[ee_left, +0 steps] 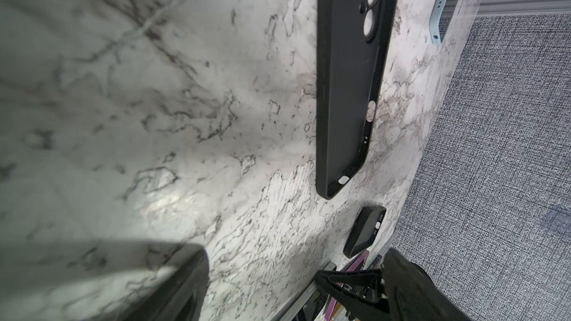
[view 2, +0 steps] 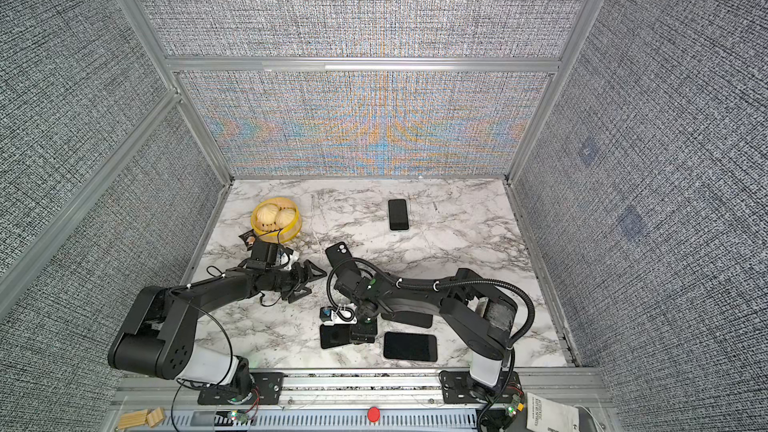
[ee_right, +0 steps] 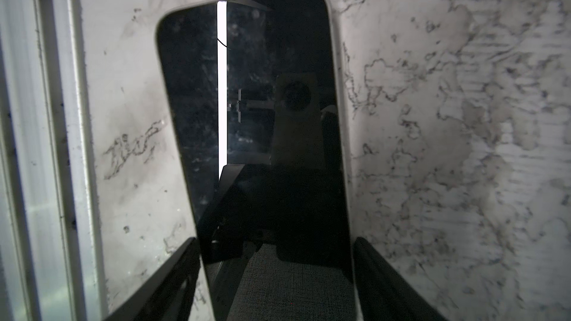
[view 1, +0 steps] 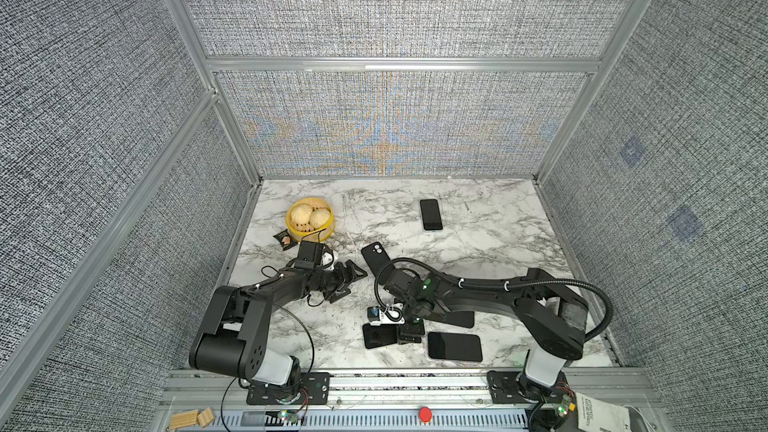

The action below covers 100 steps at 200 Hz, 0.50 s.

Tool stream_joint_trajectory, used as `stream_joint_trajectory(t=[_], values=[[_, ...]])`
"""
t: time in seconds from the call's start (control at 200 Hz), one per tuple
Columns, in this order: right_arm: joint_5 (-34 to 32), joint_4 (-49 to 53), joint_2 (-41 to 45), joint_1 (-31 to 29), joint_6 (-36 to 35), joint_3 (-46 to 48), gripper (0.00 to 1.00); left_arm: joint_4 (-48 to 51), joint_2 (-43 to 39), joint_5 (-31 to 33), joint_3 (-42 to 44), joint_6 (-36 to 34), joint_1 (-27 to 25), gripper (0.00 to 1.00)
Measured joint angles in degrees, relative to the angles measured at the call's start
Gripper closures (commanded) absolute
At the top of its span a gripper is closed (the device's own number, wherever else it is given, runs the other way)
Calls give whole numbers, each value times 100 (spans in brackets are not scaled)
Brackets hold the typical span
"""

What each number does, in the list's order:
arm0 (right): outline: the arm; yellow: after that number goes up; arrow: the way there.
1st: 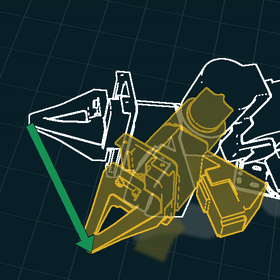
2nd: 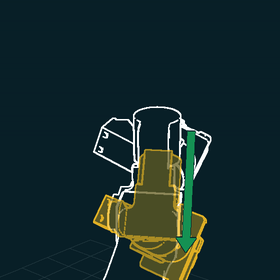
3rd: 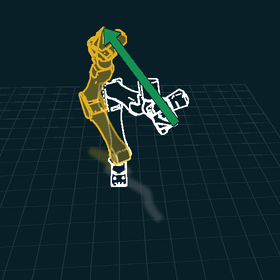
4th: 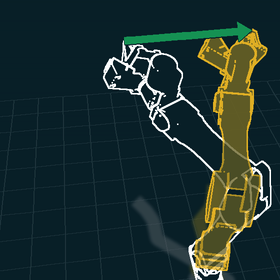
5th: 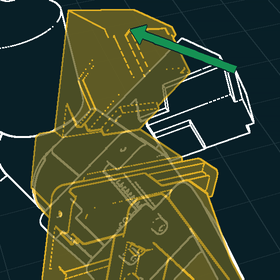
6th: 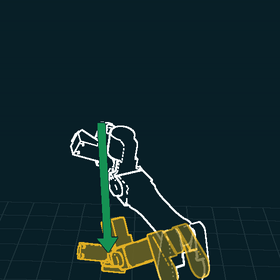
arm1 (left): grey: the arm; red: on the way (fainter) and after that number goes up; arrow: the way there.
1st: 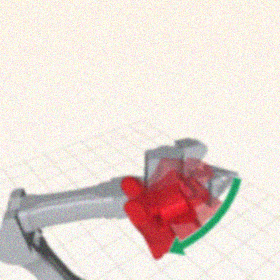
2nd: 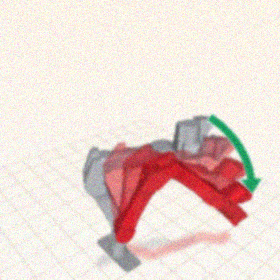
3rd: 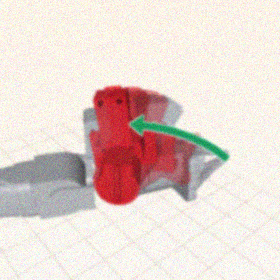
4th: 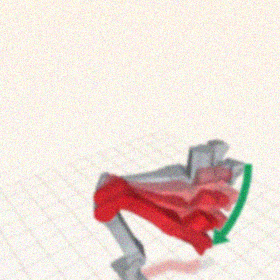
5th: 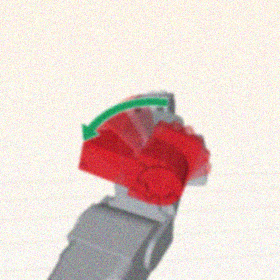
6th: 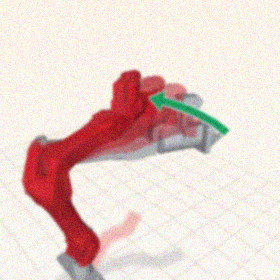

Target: Put the phone into the phone case

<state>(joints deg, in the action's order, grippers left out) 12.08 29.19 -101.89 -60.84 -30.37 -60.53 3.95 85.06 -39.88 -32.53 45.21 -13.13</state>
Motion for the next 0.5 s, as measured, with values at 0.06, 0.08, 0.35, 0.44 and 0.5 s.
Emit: stream_joint_trajectory(t=[0.06,0.08,0.35,0.44,0.5], values=[[-13,-26,0,-57,4,7,7,-57,22,-26,11,0,0,11],[-31,-37,4,-79,4,15,6,-90,31,-39,15,0,0,11],[-227,-146,-105,-221,-254,-50,1,-232,52,-72,90,4,0,11],[-293,-109,-212,-221,-310,-192,2,-284,61,-85,111,7,0,11],[-345,7,-286,-219,-356,-317,4,-315,57,-90,129,9,0,11]])
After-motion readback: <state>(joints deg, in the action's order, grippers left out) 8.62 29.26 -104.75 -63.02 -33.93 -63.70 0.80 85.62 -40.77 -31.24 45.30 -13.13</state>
